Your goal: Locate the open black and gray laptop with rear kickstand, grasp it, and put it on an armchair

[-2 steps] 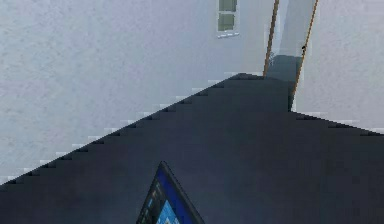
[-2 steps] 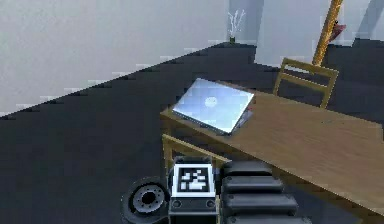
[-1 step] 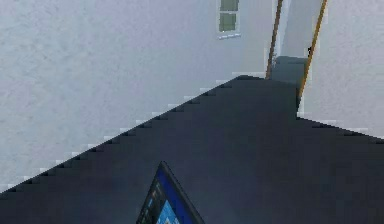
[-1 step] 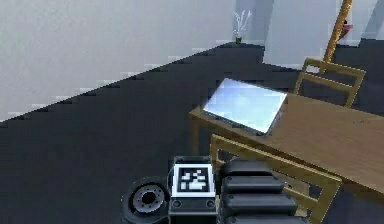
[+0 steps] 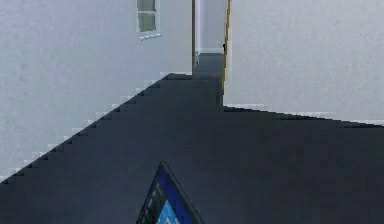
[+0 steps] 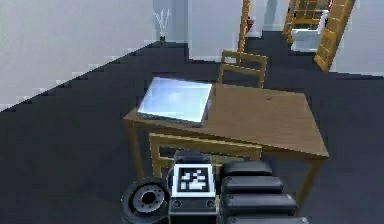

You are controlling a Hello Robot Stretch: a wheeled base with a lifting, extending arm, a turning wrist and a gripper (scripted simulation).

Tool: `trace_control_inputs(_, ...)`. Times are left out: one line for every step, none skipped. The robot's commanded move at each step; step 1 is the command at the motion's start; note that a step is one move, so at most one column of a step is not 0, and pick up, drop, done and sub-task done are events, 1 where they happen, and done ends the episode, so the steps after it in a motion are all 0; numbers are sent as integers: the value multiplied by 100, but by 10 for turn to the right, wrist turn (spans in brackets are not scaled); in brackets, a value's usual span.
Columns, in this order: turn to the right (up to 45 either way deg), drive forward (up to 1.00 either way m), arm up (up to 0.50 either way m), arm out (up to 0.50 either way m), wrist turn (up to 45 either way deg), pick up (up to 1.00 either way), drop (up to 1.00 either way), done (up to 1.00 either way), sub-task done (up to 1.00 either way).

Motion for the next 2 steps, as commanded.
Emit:
trace_control_inputs(0,100,0,0,0,0,0,0,0)
trace_control_inputs(0,100,0,0,0,0,0,0,0)
